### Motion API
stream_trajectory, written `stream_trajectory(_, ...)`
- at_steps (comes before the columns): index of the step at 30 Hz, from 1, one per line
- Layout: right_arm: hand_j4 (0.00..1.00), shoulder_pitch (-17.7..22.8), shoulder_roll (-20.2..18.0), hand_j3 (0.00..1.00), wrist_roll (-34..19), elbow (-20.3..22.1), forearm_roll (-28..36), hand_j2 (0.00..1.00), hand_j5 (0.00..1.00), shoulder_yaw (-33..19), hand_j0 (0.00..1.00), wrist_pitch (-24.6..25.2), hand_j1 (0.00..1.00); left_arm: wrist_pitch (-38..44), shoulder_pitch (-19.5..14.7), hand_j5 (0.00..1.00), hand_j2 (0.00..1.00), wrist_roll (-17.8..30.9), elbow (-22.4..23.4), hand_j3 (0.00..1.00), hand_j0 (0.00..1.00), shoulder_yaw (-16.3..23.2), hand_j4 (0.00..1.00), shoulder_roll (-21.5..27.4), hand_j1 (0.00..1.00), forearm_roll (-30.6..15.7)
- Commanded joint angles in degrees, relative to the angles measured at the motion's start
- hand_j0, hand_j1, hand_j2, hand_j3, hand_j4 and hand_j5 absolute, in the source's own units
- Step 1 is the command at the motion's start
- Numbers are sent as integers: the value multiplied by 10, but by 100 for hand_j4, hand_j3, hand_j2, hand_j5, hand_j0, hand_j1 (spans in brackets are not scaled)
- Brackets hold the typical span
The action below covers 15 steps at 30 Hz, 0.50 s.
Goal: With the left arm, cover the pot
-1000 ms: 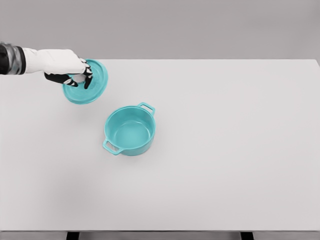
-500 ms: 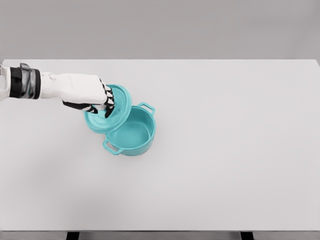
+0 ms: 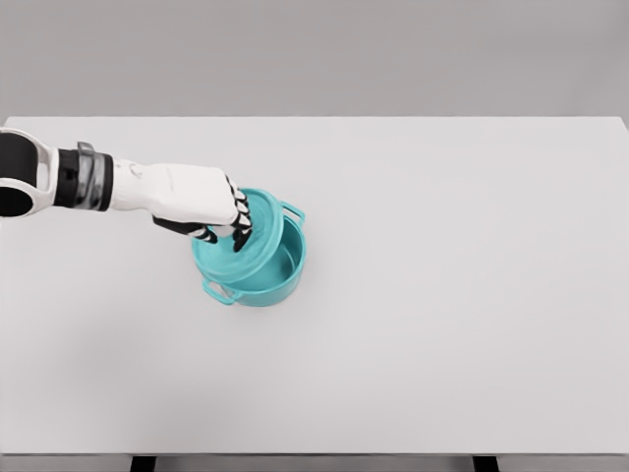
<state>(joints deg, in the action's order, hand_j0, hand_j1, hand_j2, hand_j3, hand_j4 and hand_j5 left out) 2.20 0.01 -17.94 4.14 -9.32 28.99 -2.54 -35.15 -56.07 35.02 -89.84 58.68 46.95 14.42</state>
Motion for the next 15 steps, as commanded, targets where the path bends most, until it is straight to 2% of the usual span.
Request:
stream_trajectory(1,100,0,0,100,-1,0,0,100,100,0,100,0,100,1,0,44,44,0,1,44,44,1,44,-2,44,-3)
stream_trajectory(7,100,0,0,100,-1,0,0,100,100,0,100,0,100,1,0,49,49,0,1,49,49,1,49,-10,49,-3)
stream_trajectory(9,100,1,0,100,-1,0,0,100,100,0,100,0,100,1,0,54,54,0,1,54,54,1,54,-13,54,-3)
stream_trajectory(15,100,0,0,100,0,0,0,100,100,0,100,0,100,1,2,63,63,0,5,63,63,2,63,-14,63,-2)
